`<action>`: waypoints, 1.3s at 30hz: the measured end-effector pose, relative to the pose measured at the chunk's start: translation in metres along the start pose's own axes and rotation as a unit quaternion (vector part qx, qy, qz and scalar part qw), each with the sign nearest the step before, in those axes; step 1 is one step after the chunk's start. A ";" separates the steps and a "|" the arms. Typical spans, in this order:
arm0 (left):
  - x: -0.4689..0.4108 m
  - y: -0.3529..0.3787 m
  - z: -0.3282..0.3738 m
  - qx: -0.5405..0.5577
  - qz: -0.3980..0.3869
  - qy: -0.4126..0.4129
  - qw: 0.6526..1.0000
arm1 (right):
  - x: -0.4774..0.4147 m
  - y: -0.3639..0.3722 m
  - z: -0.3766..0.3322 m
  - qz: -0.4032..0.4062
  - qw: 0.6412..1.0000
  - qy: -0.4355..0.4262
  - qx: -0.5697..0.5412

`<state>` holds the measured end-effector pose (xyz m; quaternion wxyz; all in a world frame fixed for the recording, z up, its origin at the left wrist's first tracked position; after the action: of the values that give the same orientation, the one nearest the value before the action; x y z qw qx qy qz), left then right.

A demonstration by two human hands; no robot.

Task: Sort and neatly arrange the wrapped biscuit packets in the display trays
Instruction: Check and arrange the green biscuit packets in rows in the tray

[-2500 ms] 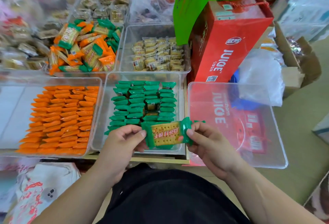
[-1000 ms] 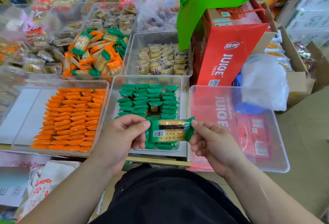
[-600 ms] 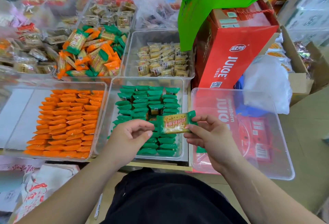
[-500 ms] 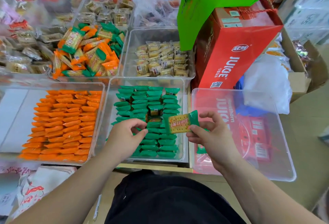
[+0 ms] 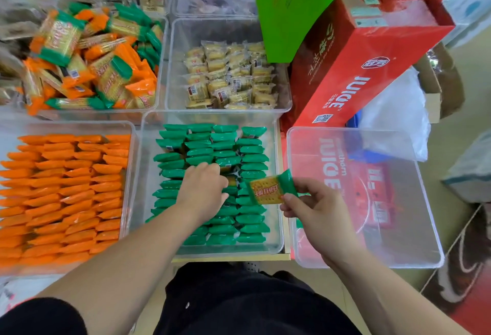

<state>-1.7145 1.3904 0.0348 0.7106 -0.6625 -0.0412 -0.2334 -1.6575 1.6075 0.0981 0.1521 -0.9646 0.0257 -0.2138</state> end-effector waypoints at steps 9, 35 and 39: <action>0.002 0.003 -0.012 0.071 0.079 0.043 0.993 | -0.007 0.009 -0.009 0.013 0.995 -0.044 0.086; 0.134 -0.037 -0.072 0.482 0.168 -0.142 0.848 | -0.067 0.135 0.001 -0.064 0.728 -0.299 0.614; 0.134 -0.035 -0.070 0.489 0.159 -0.156 0.843 | -0.058 0.139 0.009 -0.111 0.689 -0.312 0.644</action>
<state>-1.6268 1.2858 0.1080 0.9540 -0.2537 -0.1546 0.0400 -1.7045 1.4839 0.0242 0.7108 -0.6364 -0.2742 0.1207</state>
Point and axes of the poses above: each hand's wrist, its own x-axis away from the middle knuckle, its own y-axis out of the palm, z = x × y, the point moved 5 cm from there along -x, towards the middle knuckle, and after that the axes turned 4 degrees about x, right-handed, at the moved point
